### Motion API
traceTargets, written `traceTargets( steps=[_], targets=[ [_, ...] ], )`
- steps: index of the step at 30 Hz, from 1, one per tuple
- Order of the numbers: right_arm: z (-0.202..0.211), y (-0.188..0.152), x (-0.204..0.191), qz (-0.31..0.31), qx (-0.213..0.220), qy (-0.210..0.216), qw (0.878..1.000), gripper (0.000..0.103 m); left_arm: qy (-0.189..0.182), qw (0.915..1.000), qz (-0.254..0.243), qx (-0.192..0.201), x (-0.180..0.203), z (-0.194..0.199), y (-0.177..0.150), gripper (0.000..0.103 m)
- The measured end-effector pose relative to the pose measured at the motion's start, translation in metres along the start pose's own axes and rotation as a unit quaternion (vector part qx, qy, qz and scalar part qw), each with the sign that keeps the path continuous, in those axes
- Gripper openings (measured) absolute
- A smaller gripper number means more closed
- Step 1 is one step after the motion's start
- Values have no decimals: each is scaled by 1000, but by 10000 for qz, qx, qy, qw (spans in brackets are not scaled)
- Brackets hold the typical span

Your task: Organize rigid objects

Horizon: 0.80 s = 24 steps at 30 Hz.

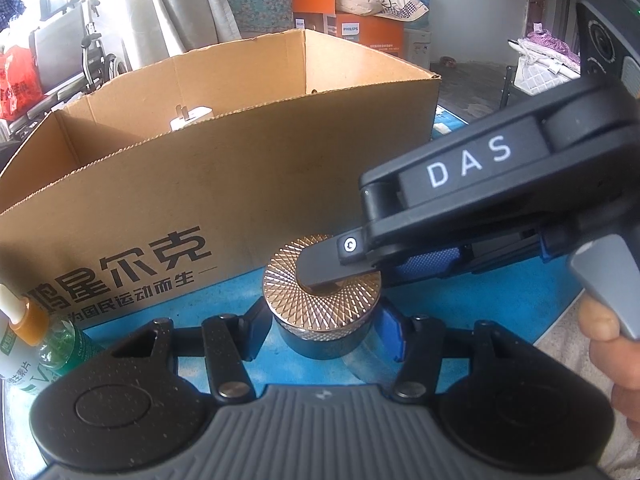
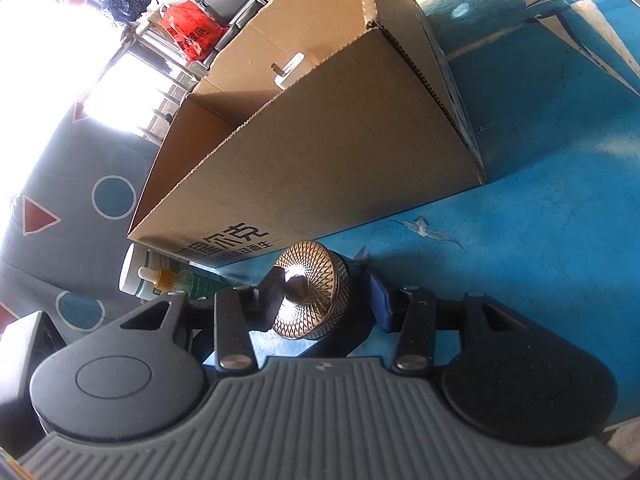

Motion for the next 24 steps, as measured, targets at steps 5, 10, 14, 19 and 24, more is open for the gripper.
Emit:
traceTargets(
  steps=[5,10,14,19,24],
  targets=[
    [0,0,-3,51,-1,-52,10000,44,-6,10000,33,-13,0,1,1,57],
    [-1,-1,-6,91,-20,-90,9999,44,-13,10000,87,-28,0,2,0,57],
    [0,-2,-9,139,-35,-125,9998,44,-16,9999,135,-32,0,5,1,57],
    [3,-4,-13,202,-11,-114,9997,44,20,9999,147,21,1,10,3,57],
    [9,-5,-19,284,45,-90,9995,44,66,9998,133,109,4,19,4,57]
  ],
)
Point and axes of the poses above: each gripper's, at about its wrist camera, not at the fingertips, and z roughly against the way its jaws point, x to its right, y to its top, the point moved 2 cm from there along -z, roughly the way its jaws point, and after that the axes turned 3 degrees about -y, right-handed, at the moved point
